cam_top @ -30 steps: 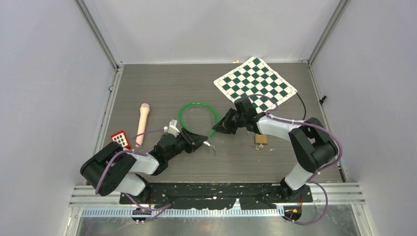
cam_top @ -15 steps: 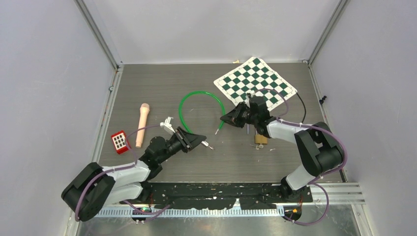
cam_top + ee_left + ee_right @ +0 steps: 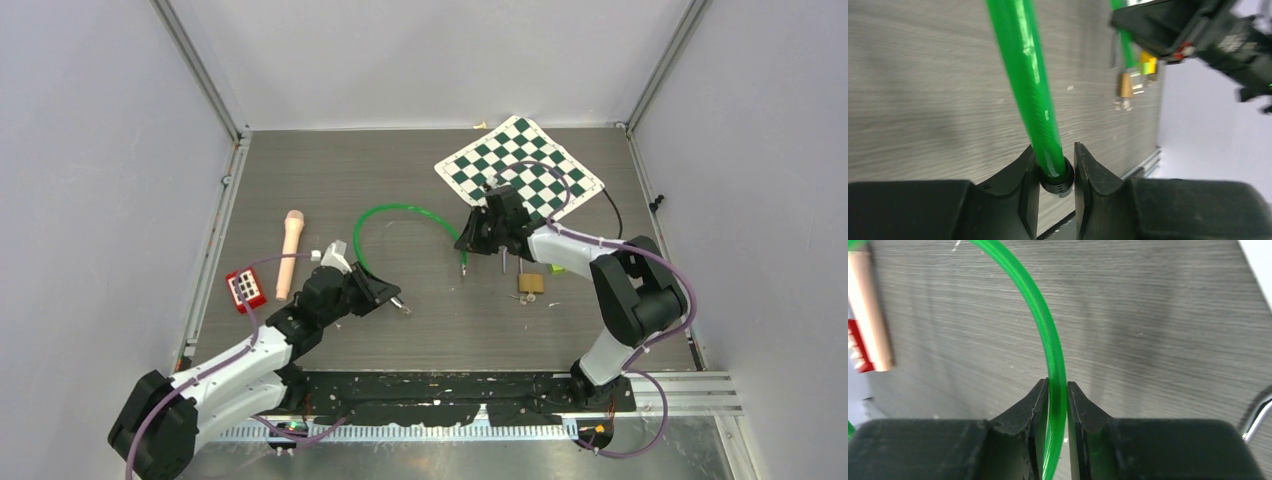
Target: Unlock with the key
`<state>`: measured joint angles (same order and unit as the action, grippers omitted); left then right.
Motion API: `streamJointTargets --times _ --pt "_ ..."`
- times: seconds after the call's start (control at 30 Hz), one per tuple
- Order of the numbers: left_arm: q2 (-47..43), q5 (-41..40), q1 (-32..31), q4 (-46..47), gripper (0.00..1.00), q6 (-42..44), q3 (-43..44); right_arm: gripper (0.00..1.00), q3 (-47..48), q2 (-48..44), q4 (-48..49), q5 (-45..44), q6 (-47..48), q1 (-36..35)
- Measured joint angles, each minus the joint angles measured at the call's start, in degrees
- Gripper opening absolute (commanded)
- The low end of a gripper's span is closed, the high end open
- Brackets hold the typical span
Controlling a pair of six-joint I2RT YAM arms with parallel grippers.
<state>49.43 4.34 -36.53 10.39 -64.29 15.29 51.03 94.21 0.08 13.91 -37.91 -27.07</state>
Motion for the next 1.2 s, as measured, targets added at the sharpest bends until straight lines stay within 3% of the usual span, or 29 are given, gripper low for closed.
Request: streamJointTargets --times 0.07,0.2,0.3,0.4,0.5,0.57,0.63,0.77,0.93,1.2 --pt "1.2 -0.3 0.7 -3.4 0.00 0.1 0.0 0.30 3.0 1.4 -4.2 -3.6 2.8 -1.2" --pt "5.9 -0.3 2.3 -8.8 0.00 -0.1 0.0 0.46 6.9 3.1 -9.5 -9.8 6.4 -3.0" --pt "7.5 -0.5 3.1 -11.8 0.13 -0.2 0.0 0.56 7.3 3.1 -12.1 -13.4 8.0 -3.6" --pt "7.3 -1.4 3.4 -14.9 0.43 -0.4 0.3 0.63 7.2 1.8 -15.6 -16.5 9.4 -3.8" --pt "5.4 -4.3 3.5 -19.6 0.81 0.8 1.9 0.67 6.4 -3.9 -18.8 -20.3 11.0 -3.8" --pt "3.0 -7.1 3.5 -23.6 0.97 1.5 3.2 0.70 5.7 -10.4 -20.3 -23.1 12.0 -3.8" --pt "0.2 -10.3 3.6 -27.7 1.00 2.3 4.9 0.76 5.0 -17.4 -21.2 -26.0 12.8 -3.8" --pt "-6.5 -17.1 3.6 -36.4 0.99 4.9 9.4 0.97 2.1 -35.5 -21.4 -33.2 14.8 -3.8" --pt "-16.7 -25.9 3.6 -47.1 0.99 10.7 17.8 0.95 -1.8 -56.9 -21.7 -42.7 20.0 -3.8" --pt "-34.6 -39.7 3.6 -56.8 0.99 21.8 30.8 0.96 -5.2 -75.1 -26.0 -54.6 27.0 -3.8"
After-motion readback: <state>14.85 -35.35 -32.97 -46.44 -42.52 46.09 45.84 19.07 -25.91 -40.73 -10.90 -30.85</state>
